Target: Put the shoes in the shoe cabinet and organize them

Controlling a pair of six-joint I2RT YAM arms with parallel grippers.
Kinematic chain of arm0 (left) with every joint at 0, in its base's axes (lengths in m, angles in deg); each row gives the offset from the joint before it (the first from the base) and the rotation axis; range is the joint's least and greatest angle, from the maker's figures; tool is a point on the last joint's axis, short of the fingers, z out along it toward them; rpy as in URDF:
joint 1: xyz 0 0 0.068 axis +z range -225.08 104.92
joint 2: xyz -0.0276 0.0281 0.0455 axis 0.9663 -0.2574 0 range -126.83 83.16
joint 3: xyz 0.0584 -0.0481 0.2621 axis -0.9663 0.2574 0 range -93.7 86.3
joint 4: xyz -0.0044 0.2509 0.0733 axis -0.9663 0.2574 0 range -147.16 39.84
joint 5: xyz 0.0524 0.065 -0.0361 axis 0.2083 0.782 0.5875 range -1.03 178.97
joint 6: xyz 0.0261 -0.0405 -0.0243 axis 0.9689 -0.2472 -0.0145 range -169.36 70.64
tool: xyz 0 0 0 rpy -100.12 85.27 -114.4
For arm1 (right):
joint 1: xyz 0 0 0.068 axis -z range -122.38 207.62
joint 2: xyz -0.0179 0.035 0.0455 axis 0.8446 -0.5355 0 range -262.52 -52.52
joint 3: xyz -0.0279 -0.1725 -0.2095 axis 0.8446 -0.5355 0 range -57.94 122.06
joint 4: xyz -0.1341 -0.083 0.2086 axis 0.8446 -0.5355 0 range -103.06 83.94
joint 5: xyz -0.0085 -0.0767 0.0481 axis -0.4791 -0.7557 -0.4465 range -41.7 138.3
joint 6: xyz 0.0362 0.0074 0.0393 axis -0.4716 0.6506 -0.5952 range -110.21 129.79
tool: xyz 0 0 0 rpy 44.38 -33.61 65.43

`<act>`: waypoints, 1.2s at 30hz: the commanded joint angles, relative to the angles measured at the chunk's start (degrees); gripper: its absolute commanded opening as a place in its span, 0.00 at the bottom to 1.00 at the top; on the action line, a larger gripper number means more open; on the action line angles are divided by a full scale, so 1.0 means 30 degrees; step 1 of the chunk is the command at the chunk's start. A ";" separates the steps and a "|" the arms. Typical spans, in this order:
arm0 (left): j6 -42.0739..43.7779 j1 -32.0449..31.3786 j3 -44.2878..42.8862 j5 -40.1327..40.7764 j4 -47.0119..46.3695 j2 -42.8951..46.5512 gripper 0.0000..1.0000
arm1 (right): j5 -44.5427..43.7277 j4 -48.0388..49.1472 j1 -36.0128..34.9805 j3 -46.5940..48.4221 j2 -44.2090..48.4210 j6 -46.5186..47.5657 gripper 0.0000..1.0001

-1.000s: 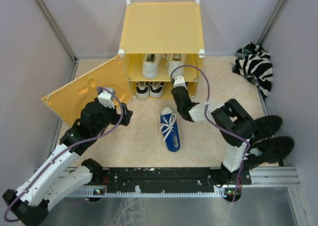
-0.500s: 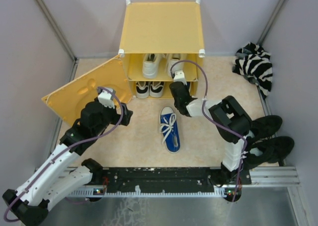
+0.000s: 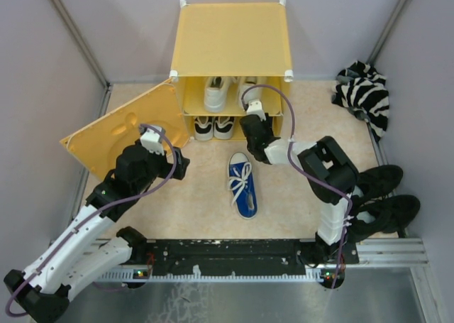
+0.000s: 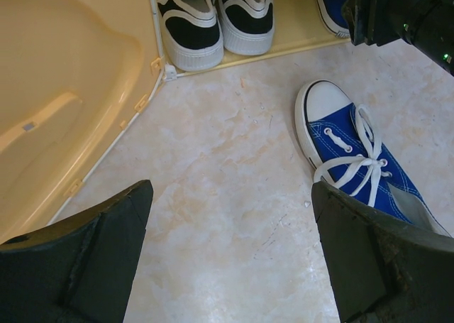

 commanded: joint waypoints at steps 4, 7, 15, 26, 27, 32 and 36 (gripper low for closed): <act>0.0155 -0.0028 -0.0136 0.0208 -0.0368 0.0094 0.99 | -0.0240 0.0710 0.1323 0.0879 0.0951 -0.0880 0.50; 0.0130 -0.0028 -0.0131 0.0147 -0.0396 0.0087 0.99 | 0.0204 0.0404 0.1326 0.0477 0.1509 -0.1247 0.50; 0.0129 -0.0028 0.0033 0.0194 -0.0531 -0.0078 0.99 | 0.2855 0.0990 0.1311 -0.1437 0.3811 -0.1378 0.60; 0.0154 -0.0028 -0.0014 0.0292 -0.0469 0.0055 0.99 | 0.6201 0.0011 0.1270 -0.3316 0.6506 -0.0391 0.62; 0.0158 -0.0035 0.0010 0.0292 -0.0466 0.0080 0.99 | 0.6400 -0.0203 0.1253 -0.3491 0.6877 -0.0272 0.60; 0.0158 -0.0030 0.0005 0.0293 -0.0506 0.0213 0.99 | 0.7528 -0.1576 0.0988 -0.4474 0.8765 0.0079 0.57; 0.0144 -0.0028 0.0016 0.0272 -0.0470 0.0344 0.99 | 0.8245 -0.2965 0.0382 -0.4958 0.9394 0.0468 0.54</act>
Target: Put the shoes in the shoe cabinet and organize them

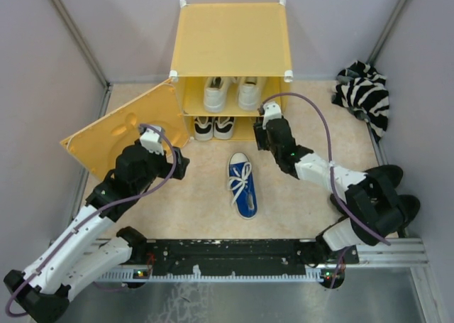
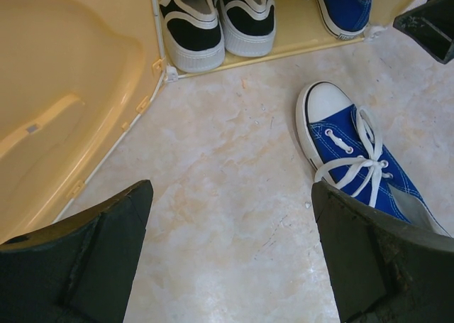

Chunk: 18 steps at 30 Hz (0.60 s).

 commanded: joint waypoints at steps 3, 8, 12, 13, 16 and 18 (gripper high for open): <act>0.0131 -0.0028 0.0135 0.0147 -0.0491 0.0447 0.99 | 0.0911 -0.1695 -0.1636 -0.0597 0.1183 0.0822 0.51; 0.0107 -0.0028 0.0108 0.0124 -0.0448 0.0656 0.99 | 0.0810 -0.0576 -0.2902 -0.2230 0.1884 0.0257 0.48; 0.0190 -0.0028 0.0106 0.0261 -0.0338 0.0830 0.99 | 0.0608 -0.2663 -0.3567 -0.1615 0.1560 0.0644 0.48; 0.0188 -0.0028 0.0131 0.0276 -0.0331 0.0852 0.99 | 0.0460 -0.3582 -0.3803 -0.1051 0.1372 0.0968 0.48; 0.0138 -0.0028 0.0135 0.0174 -0.0452 0.0937 0.99 | -0.1751 -0.6290 -0.5228 0.0953 0.0307 0.2528 0.48; 0.0137 -0.0031 0.0153 0.0139 -0.0538 0.1035 0.99 | -0.4015 -0.7936 -0.6198 0.2681 -0.0795 0.3811 0.49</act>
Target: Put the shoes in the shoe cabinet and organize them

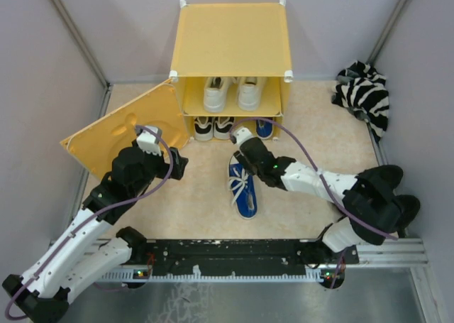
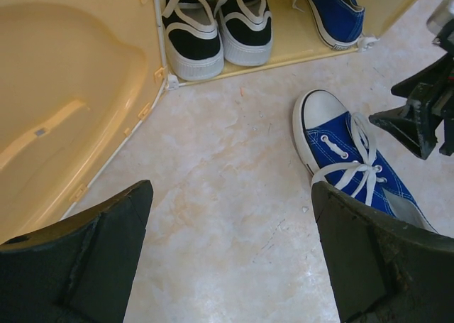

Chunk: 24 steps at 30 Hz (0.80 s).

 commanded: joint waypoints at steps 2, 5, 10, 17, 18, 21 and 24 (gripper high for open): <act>0.0129 -0.0028 0.0148 0.0055 -0.0577 0.0438 0.99 | -0.5972 -0.4635 -0.2396 0.4872 -0.2970 0.3691 0.50; 0.0220 -0.0028 0.0129 0.0011 -0.0540 0.0561 0.99 | -0.8767 -0.5681 -0.2706 0.5882 -0.5533 0.5772 0.52; 0.0272 -0.0028 0.0134 0.0243 -0.0322 0.0771 0.99 | -1.0148 -0.4348 -0.1863 0.5947 -0.7118 0.8106 0.52; 0.0260 -0.0028 0.0197 0.0388 -0.0059 0.0567 0.99 | -1.1403 -0.0237 -0.0443 0.5353 -0.7717 1.0732 0.26; 0.0252 -0.0028 0.0168 0.0414 -0.0038 0.0483 0.99 | -1.1247 0.0365 -0.0411 0.5262 -0.7749 1.1012 0.20; 0.0229 -0.0030 0.0181 0.0529 -0.0051 0.0303 0.99 | -1.1143 0.1635 -0.0202 0.5174 -0.8129 1.1739 0.00; 0.0218 -0.0028 0.0159 0.0619 -0.0066 0.0088 0.99 | -1.0427 0.2158 0.0164 0.5101 -0.8352 1.2106 0.00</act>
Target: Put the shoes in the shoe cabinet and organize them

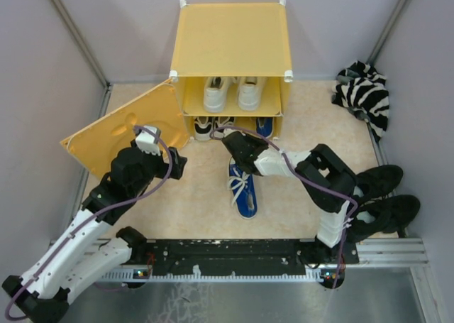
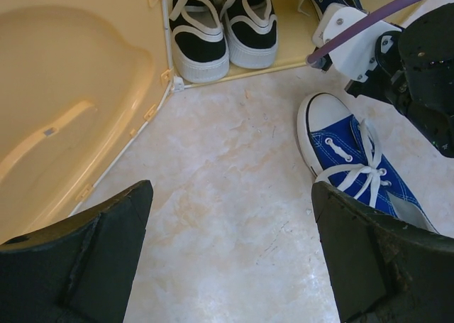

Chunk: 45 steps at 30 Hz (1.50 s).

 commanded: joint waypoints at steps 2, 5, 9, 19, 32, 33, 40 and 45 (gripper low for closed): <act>0.0151 -0.0028 0.0200 0.0353 -0.0166 -0.0335 0.99 | 0.1008 0.2054 0.0314 -0.0150 -0.0484 0.1599 0.00; 0.0125 -0.0031 0.0166 0.0270 -0.0233 -0.0628 0.99 | 0.1848 0.2654 0.0407 -0.0052 -0.0842 0.1737 0.00; 0.0192 -0.0028 0.0124 0.0306 -0.0242 -0.0843 0.99 | 0.2416 0.3449 0.0918 0.0244 -0.1692 0.2197 0.00; -0.0017 -0.0028 0.0195 0.0728 -0.0169 -0.1146 0.99 | 0.2751 0.5673 0.2167 0.0991 -0.3192 0.3623 0.00; -0.0083 -0.0028 0.0245 0.1198 -0.0161 -0.1349 0.99 | 0.1911 1.1197 0.3644 0.1456 -0.4781 0.6902 0.00; -0.0083 -0.0028 0.0266 0.1225 -0.0174 -0.1341 0.99 | 0.1704 1.1988 0.3784 0.1452 -0.4916 0.7571 0.00; -0.0083 -0.0013 0.0319 0.1348 -0.0173 -0.1364 0.99 | 0.1211 1.4200 0.4419 0.1527 -0.5453 0.8708 0.00; -0.0054 0.0002 0.0309 0.1353 -0.0176 -0.1405 0.99 | 0.1511 1.3466 0.4090 0.0580 -0.4550 0.7893 0.00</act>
